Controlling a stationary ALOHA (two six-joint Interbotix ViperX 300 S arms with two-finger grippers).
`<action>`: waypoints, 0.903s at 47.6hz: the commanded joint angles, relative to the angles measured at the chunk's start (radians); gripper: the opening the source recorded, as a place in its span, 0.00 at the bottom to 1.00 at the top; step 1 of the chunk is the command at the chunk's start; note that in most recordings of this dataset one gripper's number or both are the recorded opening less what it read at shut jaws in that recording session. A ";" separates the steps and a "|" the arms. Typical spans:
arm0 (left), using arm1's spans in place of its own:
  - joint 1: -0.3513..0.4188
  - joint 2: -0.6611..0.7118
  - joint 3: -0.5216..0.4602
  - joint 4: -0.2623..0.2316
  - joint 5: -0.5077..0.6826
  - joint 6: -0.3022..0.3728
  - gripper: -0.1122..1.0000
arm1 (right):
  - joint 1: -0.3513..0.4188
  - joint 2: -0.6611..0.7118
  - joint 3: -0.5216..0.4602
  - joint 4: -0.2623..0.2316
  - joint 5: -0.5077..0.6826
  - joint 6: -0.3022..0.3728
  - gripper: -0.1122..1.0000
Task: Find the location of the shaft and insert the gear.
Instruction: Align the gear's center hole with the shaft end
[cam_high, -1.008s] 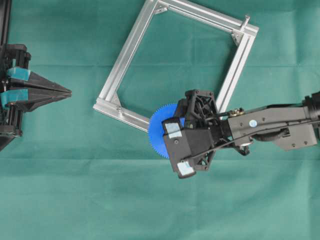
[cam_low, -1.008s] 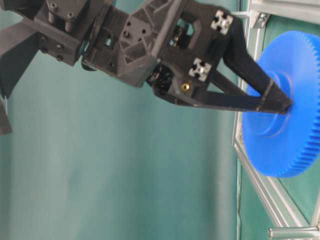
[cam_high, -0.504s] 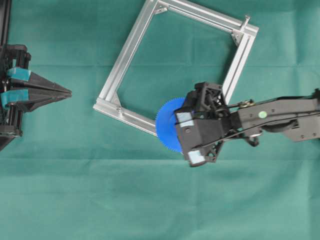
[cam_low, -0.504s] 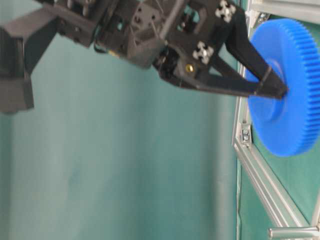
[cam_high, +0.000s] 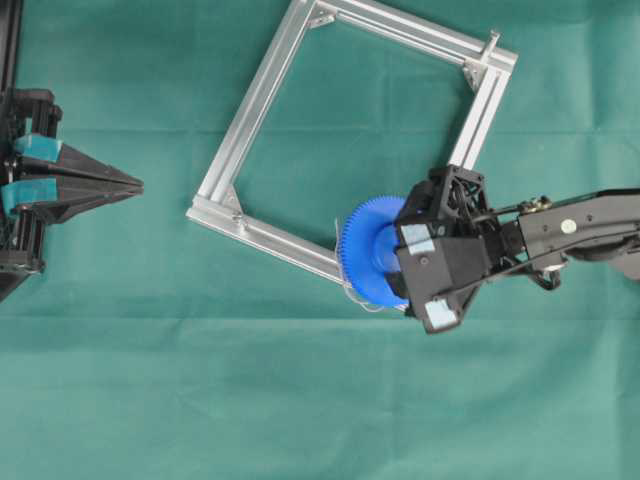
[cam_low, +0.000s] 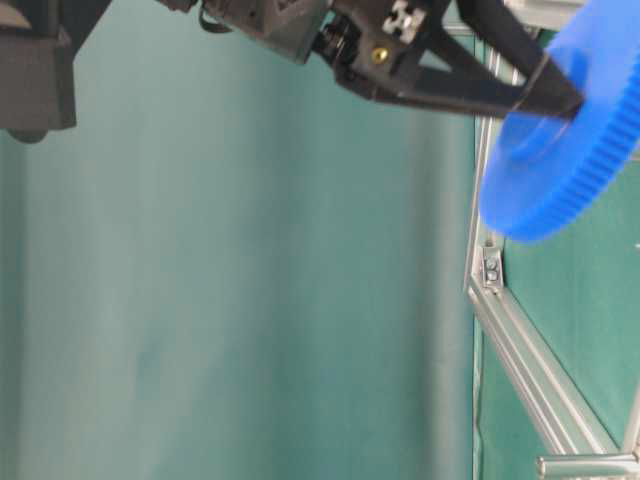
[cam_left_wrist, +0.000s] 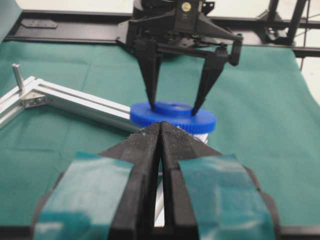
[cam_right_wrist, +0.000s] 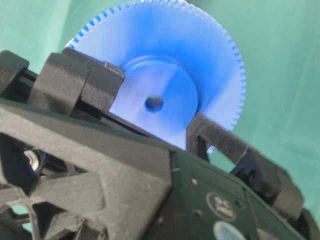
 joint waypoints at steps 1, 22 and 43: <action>0.003 0.009 -0.015 -0.002 -0.006 0.002 0.11 | 0.025 -0.021 -0.011 -0.002 -0.009 0.003 0.72; 0.002 0.009 -0.015 -0.002 -0.006 0.002 0.11 | 0.060 0.021 -0.069 -0.006 -0.049 -0.005 0.72; 0.002 0.009 -0.014 -0.002 -0.006 0.000 0.11 | 0.037 0.054 -0.123 -0.063 -0.049 -0.008 0.72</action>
